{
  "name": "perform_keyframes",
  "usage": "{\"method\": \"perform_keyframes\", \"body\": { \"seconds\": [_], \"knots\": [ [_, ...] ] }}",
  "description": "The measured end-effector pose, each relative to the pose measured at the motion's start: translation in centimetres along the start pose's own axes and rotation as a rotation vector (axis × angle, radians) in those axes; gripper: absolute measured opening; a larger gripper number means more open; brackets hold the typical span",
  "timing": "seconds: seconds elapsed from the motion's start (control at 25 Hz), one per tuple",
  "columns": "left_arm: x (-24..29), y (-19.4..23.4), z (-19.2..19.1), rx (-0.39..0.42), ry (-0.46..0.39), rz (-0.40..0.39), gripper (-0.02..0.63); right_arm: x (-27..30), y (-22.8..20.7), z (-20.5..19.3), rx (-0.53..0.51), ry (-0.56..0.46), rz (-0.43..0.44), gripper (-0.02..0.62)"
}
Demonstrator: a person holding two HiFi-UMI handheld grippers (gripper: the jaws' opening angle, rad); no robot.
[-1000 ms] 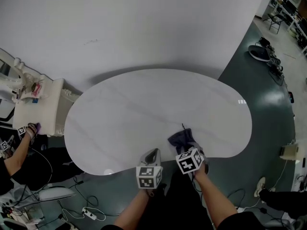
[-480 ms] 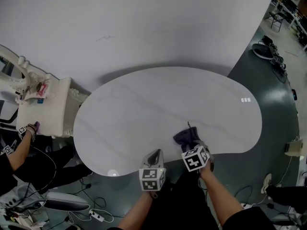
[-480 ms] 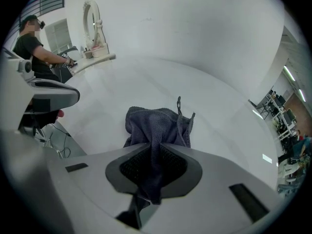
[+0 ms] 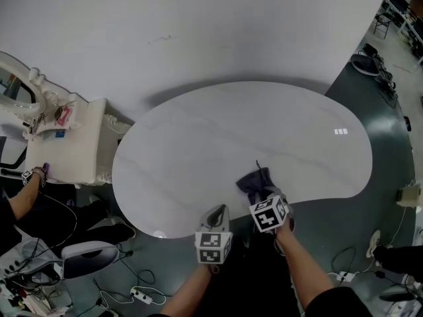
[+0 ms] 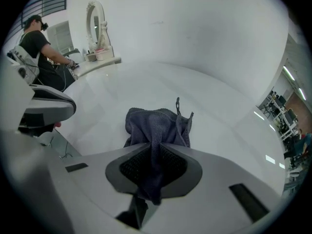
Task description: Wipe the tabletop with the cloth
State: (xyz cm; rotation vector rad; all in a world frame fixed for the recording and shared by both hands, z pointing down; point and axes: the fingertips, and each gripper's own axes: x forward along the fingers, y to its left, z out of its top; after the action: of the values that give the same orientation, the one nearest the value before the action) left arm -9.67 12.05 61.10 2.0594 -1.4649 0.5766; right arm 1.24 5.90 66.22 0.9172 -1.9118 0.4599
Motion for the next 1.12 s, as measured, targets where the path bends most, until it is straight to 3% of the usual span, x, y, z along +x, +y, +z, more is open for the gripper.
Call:
{"method": "perform_keyframes", "body": {
  "seconds": [0.28, 0.52, 0.8, 1.12],
  "knots": [
    [-3.0, 1.7, -1.8, -0.116, 0.0, 0.101, 0.003, 0.0, 5.9, 1.5, -0.152, -0.003, 0.108, 0.041],
    [-5.5, 4.3, -4.1, -0.21, -0.018, 0.234, 0.003, 0.8, 9.4, 2.9, -0.218, -0.017, 0.193, 0.041],
    [-9.1, 6.6, -6.0, -0.252, -0.049, 0.358, 0.003, 1.4, 15.3, 4.3, -0.323, -0.028, 0.273, 0.041],
    [-14.3, 13.2, -8.7, -0.318, -0.05, 0.462, 0.003, 2.0, 22.2, 6.3, -0.365, -0.025, 0.323, 0.041]
  ]
}}
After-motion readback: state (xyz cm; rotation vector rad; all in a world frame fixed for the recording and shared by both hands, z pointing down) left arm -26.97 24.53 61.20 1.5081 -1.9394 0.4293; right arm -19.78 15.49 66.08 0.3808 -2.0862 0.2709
